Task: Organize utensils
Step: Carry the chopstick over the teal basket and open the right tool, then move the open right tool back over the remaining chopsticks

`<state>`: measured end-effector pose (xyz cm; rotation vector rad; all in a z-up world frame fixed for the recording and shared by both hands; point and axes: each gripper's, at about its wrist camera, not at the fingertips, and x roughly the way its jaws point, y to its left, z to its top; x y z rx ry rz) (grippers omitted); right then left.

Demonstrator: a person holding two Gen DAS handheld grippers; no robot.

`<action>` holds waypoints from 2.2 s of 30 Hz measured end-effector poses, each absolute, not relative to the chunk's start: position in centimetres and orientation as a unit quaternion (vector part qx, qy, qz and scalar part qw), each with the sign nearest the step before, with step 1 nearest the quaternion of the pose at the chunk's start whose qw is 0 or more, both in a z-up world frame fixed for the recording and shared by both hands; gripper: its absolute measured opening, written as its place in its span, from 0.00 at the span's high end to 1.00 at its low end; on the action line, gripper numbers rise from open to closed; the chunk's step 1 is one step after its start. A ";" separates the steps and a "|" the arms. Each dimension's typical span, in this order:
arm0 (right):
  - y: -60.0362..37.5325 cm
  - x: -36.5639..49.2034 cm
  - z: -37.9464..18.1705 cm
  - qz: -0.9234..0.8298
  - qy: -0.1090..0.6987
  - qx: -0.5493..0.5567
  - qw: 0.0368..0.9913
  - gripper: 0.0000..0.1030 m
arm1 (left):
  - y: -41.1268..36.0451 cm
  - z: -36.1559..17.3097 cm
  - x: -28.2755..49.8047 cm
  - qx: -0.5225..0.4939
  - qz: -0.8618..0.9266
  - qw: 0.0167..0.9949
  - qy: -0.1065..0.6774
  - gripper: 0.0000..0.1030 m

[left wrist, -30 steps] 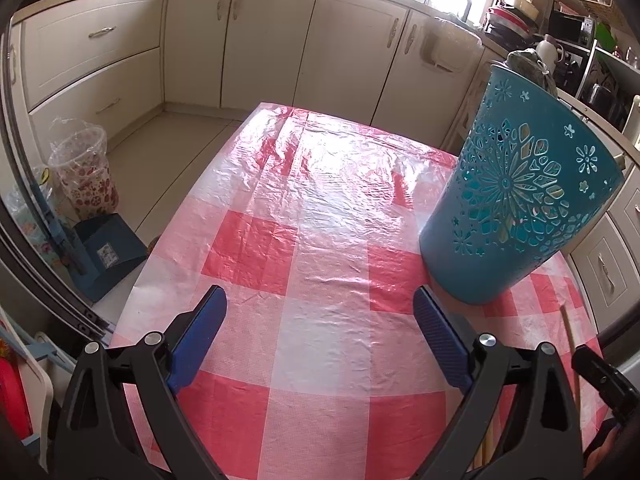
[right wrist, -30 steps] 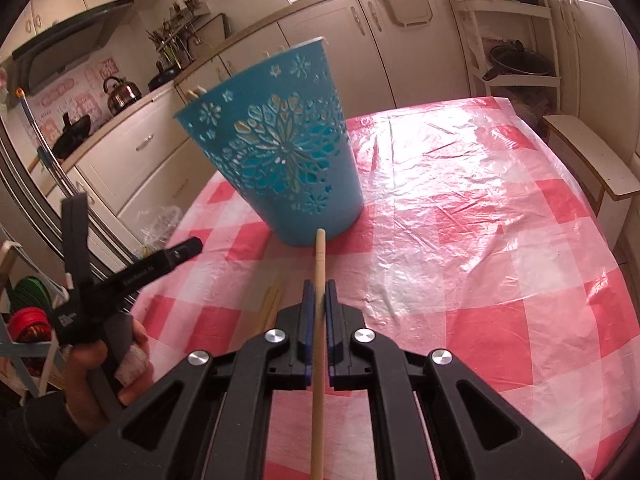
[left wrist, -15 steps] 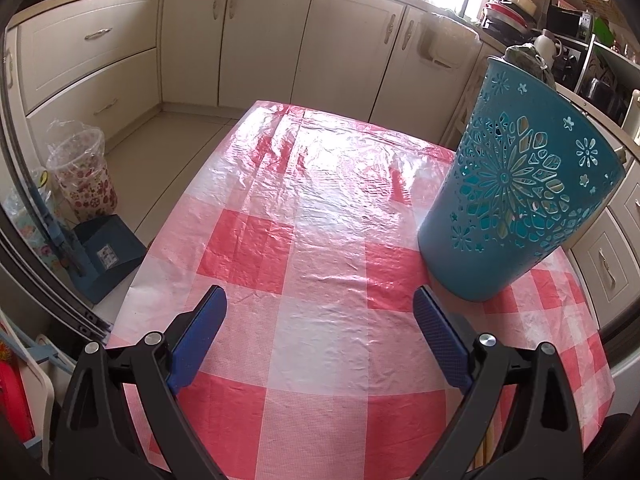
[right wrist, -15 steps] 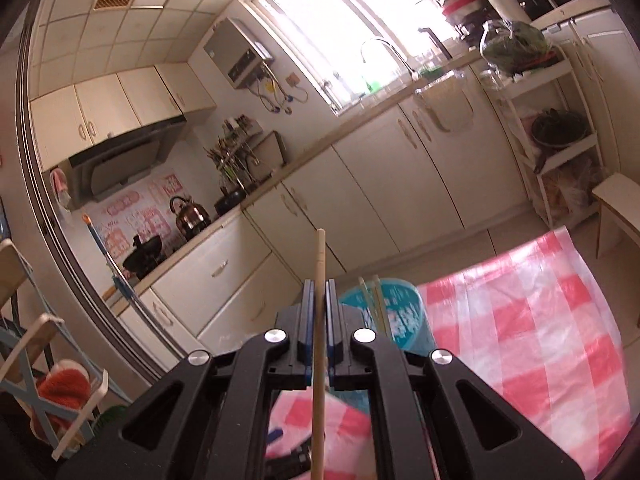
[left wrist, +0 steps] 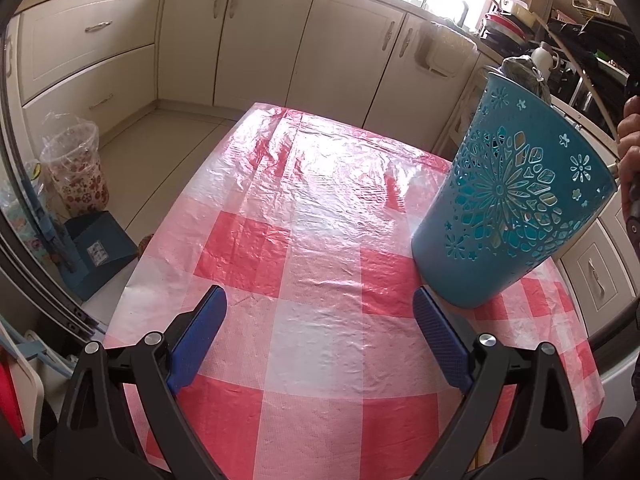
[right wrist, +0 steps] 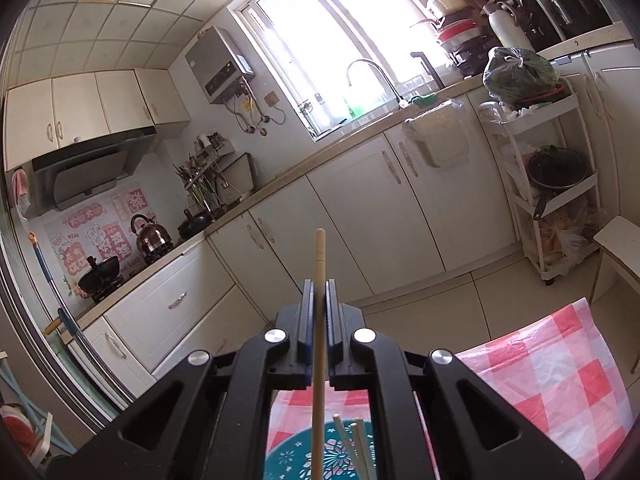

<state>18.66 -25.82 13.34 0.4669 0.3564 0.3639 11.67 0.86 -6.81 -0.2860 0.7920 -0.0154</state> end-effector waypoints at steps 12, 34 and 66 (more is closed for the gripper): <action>-24.2 18.5 12.9 0.195 0.211 0.179 0.941 0.94 | 1.2 -6.9 11.9 -0.145 -0.007 0.912 0.384 0.12; -27.2 0.9 4.8 0.129 0.294 0.092 0.943 0.64 | 1.5 -7.0 11.7 -0.148 -0.001 0.911 0.384 0.12; -24.2 -0.4 -2.4 0.136 0.376 0.039 0.916 0.64 | 1.3 -6.8 11.6 -0.139 0.007 0.912 0.386 0.12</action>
